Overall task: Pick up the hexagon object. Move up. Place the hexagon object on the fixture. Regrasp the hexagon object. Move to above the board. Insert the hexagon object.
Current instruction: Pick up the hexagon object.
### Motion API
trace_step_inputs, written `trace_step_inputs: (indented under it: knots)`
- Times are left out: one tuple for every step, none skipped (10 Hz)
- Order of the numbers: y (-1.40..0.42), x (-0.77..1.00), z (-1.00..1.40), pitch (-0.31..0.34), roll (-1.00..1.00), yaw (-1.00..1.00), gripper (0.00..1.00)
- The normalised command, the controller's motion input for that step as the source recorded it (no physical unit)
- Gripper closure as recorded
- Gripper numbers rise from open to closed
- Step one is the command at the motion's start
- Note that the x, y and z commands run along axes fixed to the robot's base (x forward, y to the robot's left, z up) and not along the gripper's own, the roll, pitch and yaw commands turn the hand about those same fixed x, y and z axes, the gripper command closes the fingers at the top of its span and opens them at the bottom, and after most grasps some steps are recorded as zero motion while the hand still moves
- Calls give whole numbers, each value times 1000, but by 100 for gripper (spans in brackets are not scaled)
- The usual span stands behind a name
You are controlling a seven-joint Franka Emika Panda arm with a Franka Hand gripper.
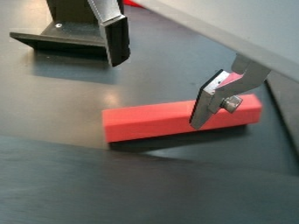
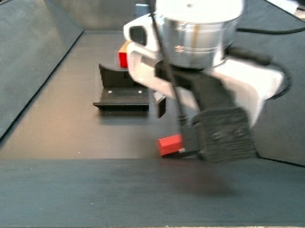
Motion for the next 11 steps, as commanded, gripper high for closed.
trace_step_inputs:
  knots:
    - [0,309,-526,-114,-269,-191,0]
    - [-197,0,-469,-236,-254,-260,0]
    - [-120,-354,-506,-244,-217,-334,0]
    - [0,-491,-449,-254,-261,-317,0]
    - [69,-349,-206,-211,-267,-263,0]
    - [0,-343,-183,-226,-236,-263,0]
    - [0,-211,-246,-189,-170,-171,0]
    - [0,0,-149,-106,-116,-106,0]
    - [0,0,-100,-86,-33,0,0]
    - [-106,-363,-186,-296,0,0,0]
    - [-80,-226,-306,-159,44,-37,0]
